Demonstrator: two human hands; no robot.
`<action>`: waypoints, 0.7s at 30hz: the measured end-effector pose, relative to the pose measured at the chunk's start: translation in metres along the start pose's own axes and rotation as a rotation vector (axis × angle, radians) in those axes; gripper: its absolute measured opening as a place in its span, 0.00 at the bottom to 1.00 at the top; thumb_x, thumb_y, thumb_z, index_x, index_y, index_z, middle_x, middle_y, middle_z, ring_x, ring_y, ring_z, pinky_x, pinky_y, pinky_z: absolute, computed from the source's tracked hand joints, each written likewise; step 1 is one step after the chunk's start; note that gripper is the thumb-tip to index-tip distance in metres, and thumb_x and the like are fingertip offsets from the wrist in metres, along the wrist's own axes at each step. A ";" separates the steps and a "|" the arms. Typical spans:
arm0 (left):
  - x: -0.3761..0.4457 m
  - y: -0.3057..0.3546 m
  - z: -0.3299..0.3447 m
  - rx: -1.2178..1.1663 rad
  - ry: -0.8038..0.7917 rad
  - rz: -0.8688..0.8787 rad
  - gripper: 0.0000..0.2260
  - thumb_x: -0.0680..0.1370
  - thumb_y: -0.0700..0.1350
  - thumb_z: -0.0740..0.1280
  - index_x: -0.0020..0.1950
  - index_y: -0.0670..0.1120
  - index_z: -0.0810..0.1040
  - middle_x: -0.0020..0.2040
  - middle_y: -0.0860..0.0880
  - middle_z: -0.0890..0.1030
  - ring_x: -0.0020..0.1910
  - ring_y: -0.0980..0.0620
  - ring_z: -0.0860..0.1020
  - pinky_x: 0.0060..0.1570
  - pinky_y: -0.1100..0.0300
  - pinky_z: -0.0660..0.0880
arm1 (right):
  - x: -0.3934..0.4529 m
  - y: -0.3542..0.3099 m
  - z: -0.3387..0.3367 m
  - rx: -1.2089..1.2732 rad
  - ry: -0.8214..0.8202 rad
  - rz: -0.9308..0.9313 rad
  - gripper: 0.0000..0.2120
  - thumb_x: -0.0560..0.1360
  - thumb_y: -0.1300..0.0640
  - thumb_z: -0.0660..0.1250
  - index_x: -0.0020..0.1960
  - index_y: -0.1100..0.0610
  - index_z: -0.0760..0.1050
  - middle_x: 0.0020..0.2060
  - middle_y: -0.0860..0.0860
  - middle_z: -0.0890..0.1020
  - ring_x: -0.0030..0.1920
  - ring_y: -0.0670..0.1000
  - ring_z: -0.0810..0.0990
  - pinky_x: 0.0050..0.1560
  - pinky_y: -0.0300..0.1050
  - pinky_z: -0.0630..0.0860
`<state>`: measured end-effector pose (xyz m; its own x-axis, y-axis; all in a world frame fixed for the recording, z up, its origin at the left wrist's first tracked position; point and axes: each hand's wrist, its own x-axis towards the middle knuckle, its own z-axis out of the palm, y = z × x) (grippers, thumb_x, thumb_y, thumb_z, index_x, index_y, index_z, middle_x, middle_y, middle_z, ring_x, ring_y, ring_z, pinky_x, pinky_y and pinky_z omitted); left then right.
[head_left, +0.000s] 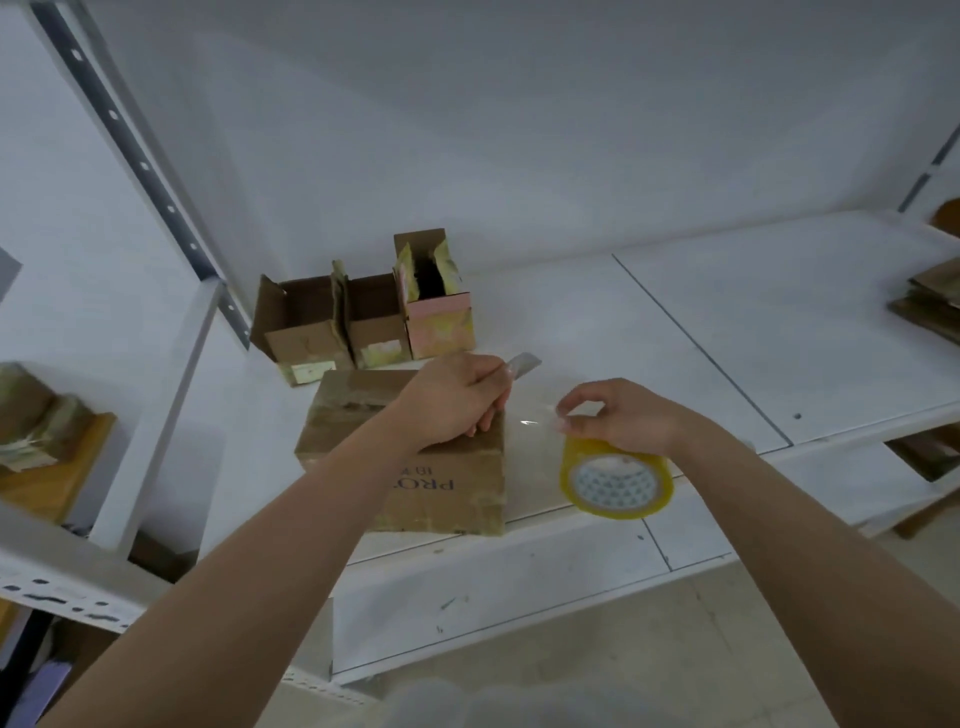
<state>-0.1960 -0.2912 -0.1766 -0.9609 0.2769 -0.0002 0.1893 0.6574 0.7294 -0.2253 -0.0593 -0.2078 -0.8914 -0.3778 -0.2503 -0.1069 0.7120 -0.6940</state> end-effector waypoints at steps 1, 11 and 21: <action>-0.002 0.003 -0.002 0.067 -0.033 -0.004 0.19 0.83 0.53 0.57 0.33 0.51 0.73 0.27 0.55 0.78 0.25 0.58 0.74 0.34 0.63 0.72 | -0.001 0.003 0.002 0.047 -0.031 -0.001 0.11 0.73 0.41 0.70 0.52 0.43 0.81 0.47 0.40 0.81 0.47 0.42 0.81 0.42 0.35 0.76; 0.013 0.057 0.008 0.921 -0.305 -0.120 0.16 0.83 0.51 0.52 0.54 0.45 0.78 0.44 0.51 0.75 0.46 0.49 0.74 0.39 0.58 0.66 | -0.012 -0.001 -0.005 0.116 0.031 -0.048 0.08 0.77 0.45 0.67 0.47 0.43 0.85 0.44 0.43 0.85 0.44 0.44 0.83 0.48 0.41 0.78; -0.010 0.037 -0.006 0.245 0.049 -0.238 0.13 0.84 0.48 0.55 0.52 0.41 0.74 0.48 0.42 0.80 0.41 0.47 0.77 0.43 0.54 0.72 | -0.027 0.031 -0.013 0.273 0.095 0.088 0.08 0.77 0.50 0.68 0.45 0.47 0.86 0.41 0.44 0.85 0.41 0.46 0.83 0.44 0.41 0.76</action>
<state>-0.1809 -0.2743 -0.1455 -0.9914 0.0649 -0.1134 -0.0047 0.8498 0.5271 -0.2103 -0.0199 -0.2138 -0.9306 -0.2557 -0.2621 0.0833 0.5493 -0.8315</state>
